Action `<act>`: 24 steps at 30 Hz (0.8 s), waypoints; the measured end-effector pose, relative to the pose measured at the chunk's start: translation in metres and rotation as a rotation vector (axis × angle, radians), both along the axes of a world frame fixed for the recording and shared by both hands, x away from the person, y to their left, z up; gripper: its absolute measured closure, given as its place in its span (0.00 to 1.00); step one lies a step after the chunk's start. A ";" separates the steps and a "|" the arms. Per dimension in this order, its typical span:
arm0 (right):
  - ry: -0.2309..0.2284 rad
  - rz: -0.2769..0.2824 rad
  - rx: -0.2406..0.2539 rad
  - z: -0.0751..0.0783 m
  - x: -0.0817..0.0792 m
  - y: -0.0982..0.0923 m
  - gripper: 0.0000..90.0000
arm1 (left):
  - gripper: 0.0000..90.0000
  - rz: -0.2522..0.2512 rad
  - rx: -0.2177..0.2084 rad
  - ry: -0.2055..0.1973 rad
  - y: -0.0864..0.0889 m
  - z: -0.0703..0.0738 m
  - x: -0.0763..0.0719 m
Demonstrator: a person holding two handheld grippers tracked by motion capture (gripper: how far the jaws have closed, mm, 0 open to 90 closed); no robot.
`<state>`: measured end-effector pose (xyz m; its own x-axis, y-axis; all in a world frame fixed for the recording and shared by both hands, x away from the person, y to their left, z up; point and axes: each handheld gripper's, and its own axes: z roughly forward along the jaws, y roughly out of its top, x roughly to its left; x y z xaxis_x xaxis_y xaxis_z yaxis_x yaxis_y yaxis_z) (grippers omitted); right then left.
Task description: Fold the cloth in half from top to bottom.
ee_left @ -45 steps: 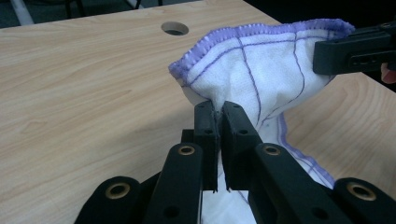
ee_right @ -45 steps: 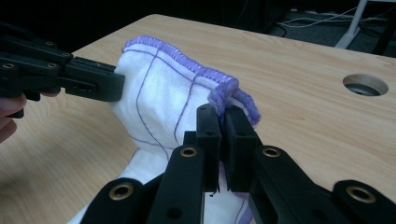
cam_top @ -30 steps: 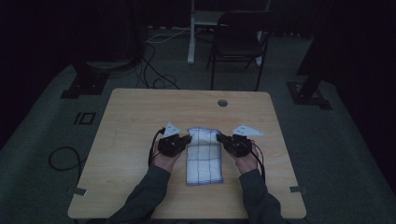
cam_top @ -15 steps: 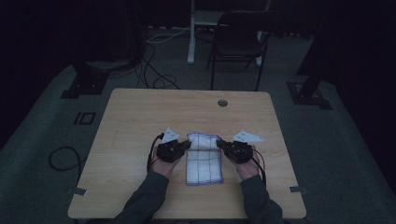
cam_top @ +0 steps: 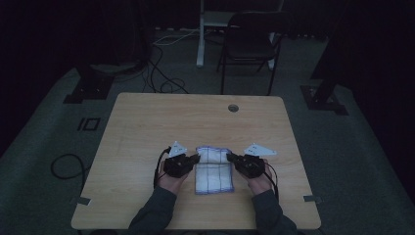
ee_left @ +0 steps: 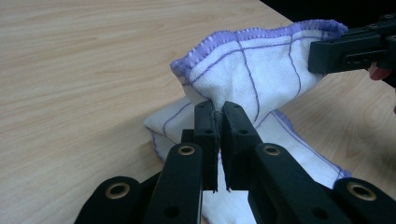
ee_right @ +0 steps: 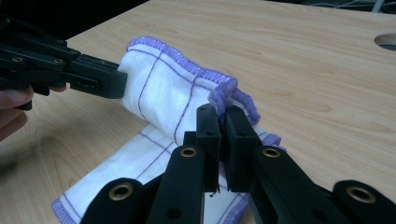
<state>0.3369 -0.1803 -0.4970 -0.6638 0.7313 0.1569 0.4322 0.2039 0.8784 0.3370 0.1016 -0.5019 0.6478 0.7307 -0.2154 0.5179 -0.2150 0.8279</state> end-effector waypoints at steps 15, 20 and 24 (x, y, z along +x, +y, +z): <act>0.012 0.011 0.016 -0.005 -0.009 0.001 0.97 | 0.90 0.012 -0.022 0.004 0.007 0.002 -0.007; 0.026 0.017 0.008 -0.010 -0.012 0.002 0.97 | 0.89 0.029 -0.030 -0.012 0.012 0.006 -0.010; 0.035 0.022 -0.001 -0.014 -0.014 0.003 0.97 | 0.89 0.051 -0.041 -0.019 0.017 0.011 -0.009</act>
